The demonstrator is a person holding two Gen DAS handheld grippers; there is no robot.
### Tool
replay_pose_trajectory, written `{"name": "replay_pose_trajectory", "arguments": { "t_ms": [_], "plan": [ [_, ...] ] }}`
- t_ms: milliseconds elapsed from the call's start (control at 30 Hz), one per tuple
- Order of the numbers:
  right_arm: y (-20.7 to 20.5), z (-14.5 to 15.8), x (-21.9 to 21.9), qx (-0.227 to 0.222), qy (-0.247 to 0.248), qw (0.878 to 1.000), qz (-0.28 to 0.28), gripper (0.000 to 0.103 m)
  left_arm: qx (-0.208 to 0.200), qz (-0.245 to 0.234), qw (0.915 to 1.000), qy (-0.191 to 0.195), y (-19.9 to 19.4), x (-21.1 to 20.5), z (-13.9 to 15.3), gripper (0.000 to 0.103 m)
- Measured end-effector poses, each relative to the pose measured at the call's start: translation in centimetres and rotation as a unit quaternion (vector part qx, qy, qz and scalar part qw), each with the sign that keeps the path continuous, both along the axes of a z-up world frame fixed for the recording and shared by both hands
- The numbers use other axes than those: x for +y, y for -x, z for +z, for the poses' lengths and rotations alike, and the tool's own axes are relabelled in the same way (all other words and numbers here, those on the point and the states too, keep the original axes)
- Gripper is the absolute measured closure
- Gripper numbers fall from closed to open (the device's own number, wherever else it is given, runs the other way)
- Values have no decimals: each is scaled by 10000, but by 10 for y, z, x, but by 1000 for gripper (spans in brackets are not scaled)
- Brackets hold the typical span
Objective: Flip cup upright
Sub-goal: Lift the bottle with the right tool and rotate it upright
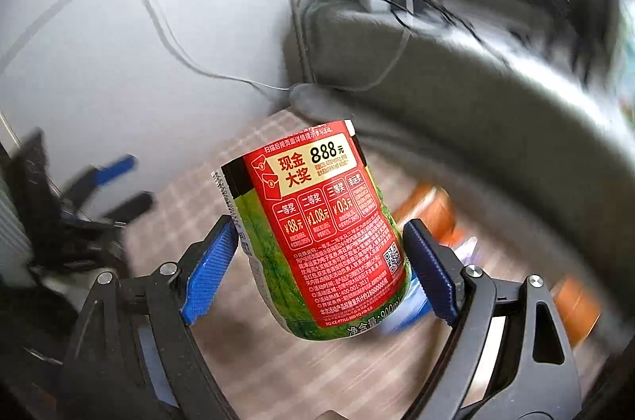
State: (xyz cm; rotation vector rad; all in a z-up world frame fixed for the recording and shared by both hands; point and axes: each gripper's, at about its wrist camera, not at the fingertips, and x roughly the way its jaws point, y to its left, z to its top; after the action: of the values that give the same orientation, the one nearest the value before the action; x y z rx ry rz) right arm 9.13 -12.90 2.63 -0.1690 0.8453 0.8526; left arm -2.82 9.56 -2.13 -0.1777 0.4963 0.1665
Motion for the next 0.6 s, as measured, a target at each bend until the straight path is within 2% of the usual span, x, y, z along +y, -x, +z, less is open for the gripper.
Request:
{"name": "replay_pose_trajectory", "arguments": {
  "t_ms": [133,233,333,500,600],
  "plan": [
    [18,-25,-45,851,-712,9911,-738,16,66,-506,9985,181,-5,-13,1,11],
    [22,-54,-79,1498,-1153,9733,-1303,16,144,-803,9961,347,-9,-23,0,11],
    [25,-82,-104,2044,-1528,9515,-1715,16,169,-1036,9939,350,-10,-37,1,11],
    [28,-125,-128,2658,-1830,9224,-2121,16,329,-1408,9884,467,-14,-58,-2,11],
    [25,-135,-132,2773,-1830,9147,-2301,16,464,-1581,9848,544,-17,-67,-4,11]
  ]
}}
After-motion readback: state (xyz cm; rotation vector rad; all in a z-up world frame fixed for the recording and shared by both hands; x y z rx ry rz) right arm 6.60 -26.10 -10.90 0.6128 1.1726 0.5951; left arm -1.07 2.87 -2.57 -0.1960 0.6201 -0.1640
